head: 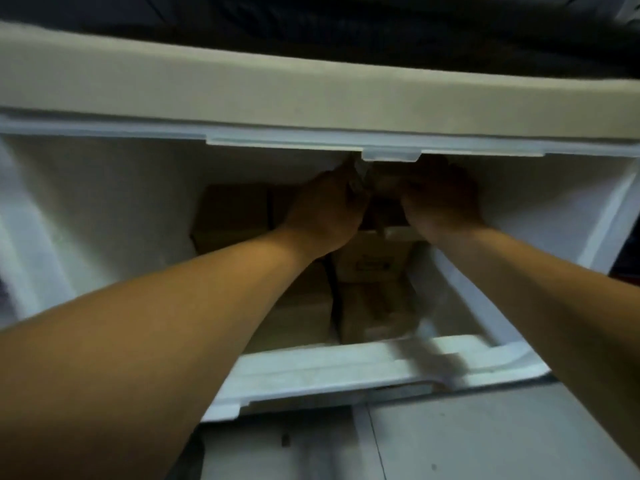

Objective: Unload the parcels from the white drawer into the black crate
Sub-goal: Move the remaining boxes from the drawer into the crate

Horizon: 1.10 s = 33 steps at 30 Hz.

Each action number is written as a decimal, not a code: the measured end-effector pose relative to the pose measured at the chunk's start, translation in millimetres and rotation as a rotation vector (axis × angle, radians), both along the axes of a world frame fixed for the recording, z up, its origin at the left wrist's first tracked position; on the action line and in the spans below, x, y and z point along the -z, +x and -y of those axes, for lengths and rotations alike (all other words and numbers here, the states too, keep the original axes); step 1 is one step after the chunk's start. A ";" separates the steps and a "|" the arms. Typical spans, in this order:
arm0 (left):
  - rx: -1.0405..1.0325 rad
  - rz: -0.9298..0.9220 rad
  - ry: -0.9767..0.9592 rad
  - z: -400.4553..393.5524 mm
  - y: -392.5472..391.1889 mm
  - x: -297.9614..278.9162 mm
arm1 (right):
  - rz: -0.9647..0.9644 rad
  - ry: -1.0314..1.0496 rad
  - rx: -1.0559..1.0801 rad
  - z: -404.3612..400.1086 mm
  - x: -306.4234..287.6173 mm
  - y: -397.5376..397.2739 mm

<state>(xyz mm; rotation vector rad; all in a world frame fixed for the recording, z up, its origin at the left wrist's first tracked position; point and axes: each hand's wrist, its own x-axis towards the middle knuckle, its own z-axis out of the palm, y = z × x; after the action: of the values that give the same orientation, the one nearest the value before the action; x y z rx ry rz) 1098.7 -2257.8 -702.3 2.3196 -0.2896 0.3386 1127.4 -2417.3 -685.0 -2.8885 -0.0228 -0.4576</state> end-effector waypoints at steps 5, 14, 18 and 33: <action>-0.081 -0.255 -0.256 22.1 29.8 -6.5 | 0.019 0.079 0.013 -2.8 5.0 21.4; -0.289 -0.267 -0.771 17.9 16.2 -2.2 | 0.130 0.351 -0.147 -18.1 15.8 -16.2; -0.295 -0.269 -1.085 6.8 -14.7 -8.3 | 0.090 0.606 -0.140 -29.2 14.3 -46.5; -0.135 -0.397 -1.060 -78.8 -177.7 -53.1 | -0.279 1.600 -0.015 -52.3 -32.7 -210.9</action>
<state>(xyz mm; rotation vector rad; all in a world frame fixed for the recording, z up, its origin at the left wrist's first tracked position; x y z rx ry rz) 921.0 -2179.1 -649.3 1.3057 0.2167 0.0480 916.5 -2365.1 -652.3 -1.3346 0.2435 0.0234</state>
